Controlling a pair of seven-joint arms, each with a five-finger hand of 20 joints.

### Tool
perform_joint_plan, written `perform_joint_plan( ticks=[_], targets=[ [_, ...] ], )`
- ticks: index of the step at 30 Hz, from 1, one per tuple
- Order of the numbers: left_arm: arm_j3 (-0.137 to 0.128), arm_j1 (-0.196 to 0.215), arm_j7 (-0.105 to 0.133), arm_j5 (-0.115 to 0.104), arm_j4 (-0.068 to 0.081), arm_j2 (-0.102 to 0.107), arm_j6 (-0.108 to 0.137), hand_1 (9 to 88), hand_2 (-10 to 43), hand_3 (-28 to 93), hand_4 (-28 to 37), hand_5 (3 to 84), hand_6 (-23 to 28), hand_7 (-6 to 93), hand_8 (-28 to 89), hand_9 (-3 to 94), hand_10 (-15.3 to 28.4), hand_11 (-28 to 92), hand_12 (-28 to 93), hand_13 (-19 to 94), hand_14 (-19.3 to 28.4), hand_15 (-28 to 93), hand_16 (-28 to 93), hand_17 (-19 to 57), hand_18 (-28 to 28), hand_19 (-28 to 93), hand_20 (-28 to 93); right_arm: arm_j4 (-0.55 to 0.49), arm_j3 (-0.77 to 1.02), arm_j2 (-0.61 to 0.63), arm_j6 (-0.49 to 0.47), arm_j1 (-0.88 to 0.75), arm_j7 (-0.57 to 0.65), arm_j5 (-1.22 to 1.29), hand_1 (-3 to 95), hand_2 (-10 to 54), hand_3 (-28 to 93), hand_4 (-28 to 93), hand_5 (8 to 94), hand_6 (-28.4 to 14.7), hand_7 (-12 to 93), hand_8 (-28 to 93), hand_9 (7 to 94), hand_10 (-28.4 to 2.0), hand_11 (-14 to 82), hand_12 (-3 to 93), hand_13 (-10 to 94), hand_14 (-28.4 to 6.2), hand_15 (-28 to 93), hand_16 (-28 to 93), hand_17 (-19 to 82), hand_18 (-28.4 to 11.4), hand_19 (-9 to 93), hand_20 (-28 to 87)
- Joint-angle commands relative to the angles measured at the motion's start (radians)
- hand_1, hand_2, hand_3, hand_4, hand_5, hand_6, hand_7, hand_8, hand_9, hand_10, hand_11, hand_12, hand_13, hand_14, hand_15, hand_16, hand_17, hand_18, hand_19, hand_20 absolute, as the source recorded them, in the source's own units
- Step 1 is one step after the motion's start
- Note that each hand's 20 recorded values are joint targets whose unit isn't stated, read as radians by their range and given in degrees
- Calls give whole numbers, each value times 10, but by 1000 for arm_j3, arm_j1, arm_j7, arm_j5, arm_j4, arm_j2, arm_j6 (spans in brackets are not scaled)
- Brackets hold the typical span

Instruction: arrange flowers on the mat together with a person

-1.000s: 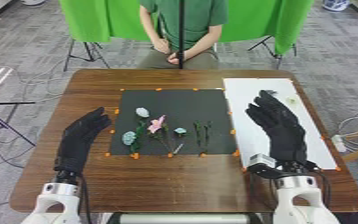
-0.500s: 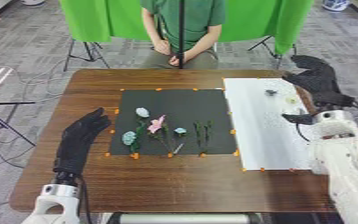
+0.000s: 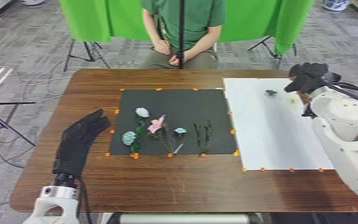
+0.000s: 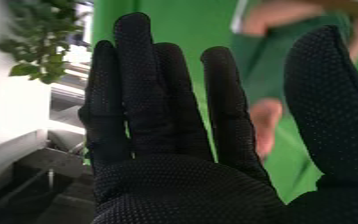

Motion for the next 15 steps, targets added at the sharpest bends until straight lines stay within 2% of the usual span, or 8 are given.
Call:
perform_joint_plan(
  ticks=[1, 10, 11, 15],
  targets=[
    [-6, 15, -8, -1, -4, -7, 4, 193, -35, 697, -257, 451, 49, 114, -45, 427, 131, 157, 156, 337, 184, 154, 54, 30, 148, 98, 168, 82, -18, -37, -58, 19, 29, 21, 318, -95, 760, -222, 500, 17, 195, -99, 554, -157, 215, 258, 605, -131, 379, 255, 281, -177, 622, 454],
    [1, 8, -8, -1, 1, -6, 1, 193, -35, 696, -256, 452, 49, 114, -46, 427, 131, 156, 157, 338, 184, 155, 53, 29, 148, 98, 168, 206, -28, -102, -32, 58, 33, -41, 337, -95, 757, -228, 523, 23, 198, -101, 611, -140, 232, 254, 651, -122, 402, 264, 307, -185, 656, 472],
    [2, 1, -6, -1, 6, -4, -2, 193, -35, 696, -256, 451, 49, 114, -45, 427, 131, 156, 157, 337, 184, 155, 54, 30, 148, 98, 168, 215, -30, -104, -8, 59, 38, -46, 339, -95, 757, -229, 524, 23, 198, -101, 613, -138, 232, 254, 653, -122, 402, 265, 309, -186, 657, 473],
    [4, -2, -9, -2, 8, -1, -5, 194, -35, 696, -256, 451, 49, 113, -45, 427, 131, 157, 157, 337, 184, 155, 54, 29, 148, 98, 168, 256, -26, -127, 30, 64, 42, -51, 351, -95, 761, -234, 527, 25, 202, -103, 625, -133, 236, 253, 664, -118, 409, 269, 318, -185, 665, 478]
  ],
)
